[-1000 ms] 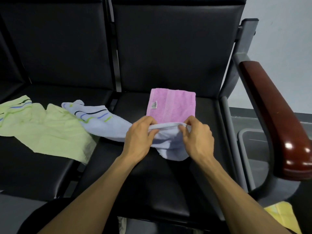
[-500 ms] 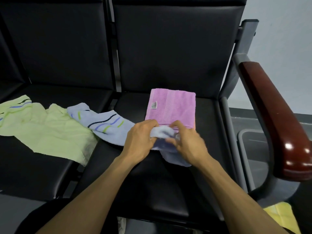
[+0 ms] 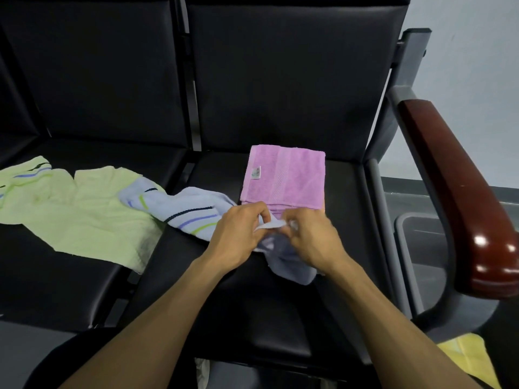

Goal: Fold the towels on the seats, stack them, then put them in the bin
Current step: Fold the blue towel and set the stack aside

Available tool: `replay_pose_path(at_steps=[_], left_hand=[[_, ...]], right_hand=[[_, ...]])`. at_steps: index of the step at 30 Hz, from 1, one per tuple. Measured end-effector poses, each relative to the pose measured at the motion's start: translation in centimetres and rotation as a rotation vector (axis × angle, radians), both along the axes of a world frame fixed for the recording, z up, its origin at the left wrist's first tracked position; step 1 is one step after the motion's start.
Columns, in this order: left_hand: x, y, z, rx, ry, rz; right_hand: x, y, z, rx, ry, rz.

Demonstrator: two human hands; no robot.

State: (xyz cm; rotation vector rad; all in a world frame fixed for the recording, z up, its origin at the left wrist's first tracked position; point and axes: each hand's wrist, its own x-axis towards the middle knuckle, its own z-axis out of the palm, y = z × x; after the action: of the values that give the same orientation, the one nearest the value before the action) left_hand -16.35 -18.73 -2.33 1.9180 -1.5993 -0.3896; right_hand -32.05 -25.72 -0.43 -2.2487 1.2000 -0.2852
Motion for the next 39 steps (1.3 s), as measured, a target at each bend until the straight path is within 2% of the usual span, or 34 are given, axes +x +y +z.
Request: replay_pose_path(at_steps=[3, 5, 8, 9, 13, 14, 15, 17, 19, 21, 24, 26, 29, 30, 32, 35, 37, 39], left_hand=[[0.1, 0.0, -0.3, 0.033, -0.062, -0.016], [-0.2, 0.1, -0.4, 0.021, -0.070, -0.016], [-0.5, 0.1, -0.2, -0.007, -0.051, 0.008], [-0.5, 0.0, -0.2, 0.005, -0.038, 0.019], [0.1, 0.1, -0.5, 0.054, -0.057, 0.021], [0.1, 0.2, -0.5, 0.049, -0.061, 0.020], [0.1, 0.2, -0.4, 0.039, -0.061, 0.019], [0.0, 0.1, -0.4, 0.024, -0.053, 0.022], [-0.1, 0.1, -0.3, 0.031, -0.049, 0.021], [-0.1, 0.0, -0.3, 0.031, -0.045, 0.030], [0.3, 0.0, -0.3, -0.009, -0.043, 0.063], [0.4, 0.0, -0.5, -0.037, -0.031, 0.060], [0.1, 0.1, -0.4, -0.028, -0.026, 0.030], [0.0, 0.2, -0.3, -0.021, -0.025, 0.032], [0.2, 0.1, -0.2, -0.017, -0.023, 0.054], [0.7, 0.0, -0.2, -0.031, 0.013, 0.104], [0.8, -0.1, -0.1, -0.042, 0.109, 0.142], [0.6, -0.3, 0.1, -0.041, 0.209, 0.171]], right_hand=[[-0.9, -0.7, 0.3, -0.170, -0.058, -0.297], [-1.5, -0.9, 0.8, -0.137, -0.027, -0.235], [-0.9, 0.0, 0.9, 0.094, 0.039, 0.113], [-0.7, 0.2, 0.5, 0.096, 0.031, 0.145], [-1.4, -1.1, 0.4, -0.196, 0.091, -0.244], [-1.9, -1.5, 0.3, -0.230, 0.127, -0.284], [-2.2, -1.5, 0.4, -0.217, 0.153, -0.271], [-1.9, -1.1, 0.8, -0.086, 0.173, -0.094], [-1.0, -0.1, 0.3, 0.056, 0.092, 0.087], [-0.4, -0.2, -0.1, -0.049, 0.097, 0.033], [-1.3, -1.2, 0.0, -0.228, 0.265, -0.201], [-2.0, -1.3, 0.3, -0.186, 0.317, -0.161], [-1.0, -0.1, 0.2, 0.033, 0.132, 0.074], [-0.6, 0.2, 0.1, 0.044, 0.065, 0.082], [-0.5, -0.5, 0.2, -0.055, 0.031, -0.088], [-2.0, -2.0, 0.0, -0.172, 0.138, -0.329], [-2.7, -2.4, -0.3, -0.087, 0.097, -0.358], [-2.6, -2.7, -0.8, 0.126, -0.161, -0.372]])
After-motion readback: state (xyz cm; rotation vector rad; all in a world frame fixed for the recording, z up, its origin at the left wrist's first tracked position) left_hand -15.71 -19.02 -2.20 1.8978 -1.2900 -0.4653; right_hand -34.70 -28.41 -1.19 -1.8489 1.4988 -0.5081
